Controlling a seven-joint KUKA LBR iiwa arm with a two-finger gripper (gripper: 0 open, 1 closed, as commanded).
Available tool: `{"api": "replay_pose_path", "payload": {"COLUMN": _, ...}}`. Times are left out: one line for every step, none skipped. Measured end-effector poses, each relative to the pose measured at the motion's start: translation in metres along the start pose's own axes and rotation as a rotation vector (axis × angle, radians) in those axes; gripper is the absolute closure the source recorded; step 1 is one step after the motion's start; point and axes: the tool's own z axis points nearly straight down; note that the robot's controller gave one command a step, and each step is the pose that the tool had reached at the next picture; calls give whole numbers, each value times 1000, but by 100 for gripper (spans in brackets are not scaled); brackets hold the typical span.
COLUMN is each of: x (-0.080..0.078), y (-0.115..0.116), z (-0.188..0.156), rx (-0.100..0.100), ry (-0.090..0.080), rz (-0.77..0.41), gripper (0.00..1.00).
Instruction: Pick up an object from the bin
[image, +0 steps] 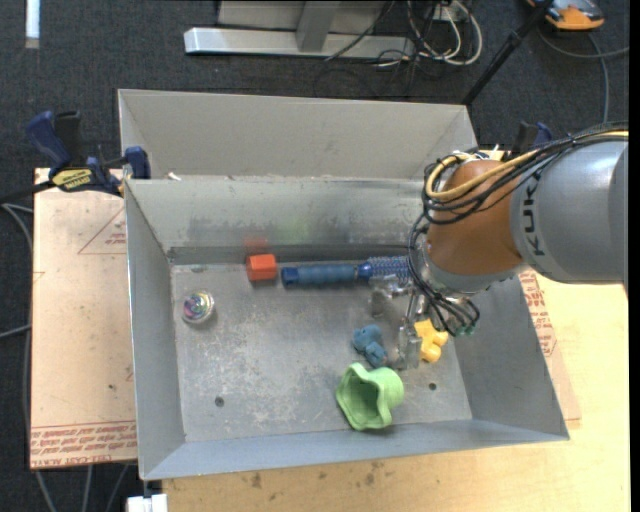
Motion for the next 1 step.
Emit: {"api": "replay_pose_path", "payload": {"x": 40, "y": 28, "z": 1, "rx": -2, "ry": 4, "rz": -266, "gripper": 0}}
